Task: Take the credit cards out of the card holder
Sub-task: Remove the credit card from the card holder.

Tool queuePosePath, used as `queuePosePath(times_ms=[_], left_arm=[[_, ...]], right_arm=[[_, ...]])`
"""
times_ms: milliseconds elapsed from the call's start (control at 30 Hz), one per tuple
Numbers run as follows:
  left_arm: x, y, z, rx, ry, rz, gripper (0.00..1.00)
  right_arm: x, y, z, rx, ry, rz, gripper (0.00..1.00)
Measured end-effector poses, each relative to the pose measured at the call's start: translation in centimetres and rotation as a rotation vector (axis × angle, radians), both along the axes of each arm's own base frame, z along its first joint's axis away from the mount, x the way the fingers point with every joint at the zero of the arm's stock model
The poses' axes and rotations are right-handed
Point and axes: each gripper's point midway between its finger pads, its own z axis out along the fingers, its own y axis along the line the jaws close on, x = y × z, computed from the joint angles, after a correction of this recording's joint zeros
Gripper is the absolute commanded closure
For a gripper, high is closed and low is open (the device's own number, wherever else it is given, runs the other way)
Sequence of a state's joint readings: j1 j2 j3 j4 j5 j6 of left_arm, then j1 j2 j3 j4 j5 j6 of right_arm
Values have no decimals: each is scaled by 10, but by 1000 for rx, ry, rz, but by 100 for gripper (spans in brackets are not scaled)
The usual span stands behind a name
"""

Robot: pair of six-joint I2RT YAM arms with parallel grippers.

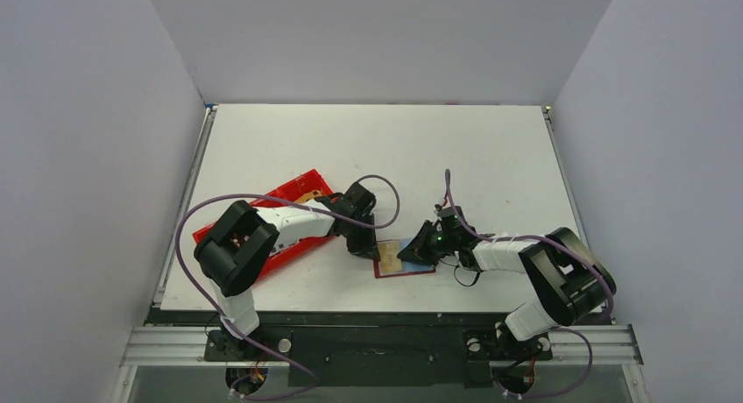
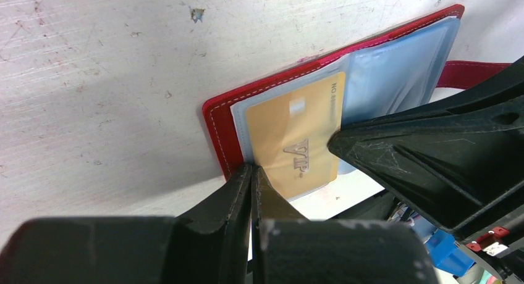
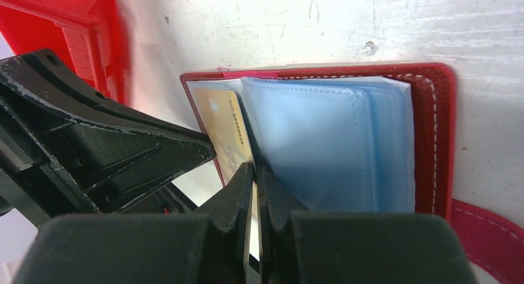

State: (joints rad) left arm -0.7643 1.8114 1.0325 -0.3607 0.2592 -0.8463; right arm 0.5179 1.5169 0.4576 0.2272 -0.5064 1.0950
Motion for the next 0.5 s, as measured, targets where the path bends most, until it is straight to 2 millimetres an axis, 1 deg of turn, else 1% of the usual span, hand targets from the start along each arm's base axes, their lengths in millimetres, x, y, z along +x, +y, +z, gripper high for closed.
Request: queuePosePath(times_ms=[300,500], left_arm=[[1,-1,-1,0,10,6,100],[1,-1,-1,-8,25,10,100]], right_arm=[[4,-4,7,5,-33,-19,100],[5,-12,4,-21,-40,-41,100]])
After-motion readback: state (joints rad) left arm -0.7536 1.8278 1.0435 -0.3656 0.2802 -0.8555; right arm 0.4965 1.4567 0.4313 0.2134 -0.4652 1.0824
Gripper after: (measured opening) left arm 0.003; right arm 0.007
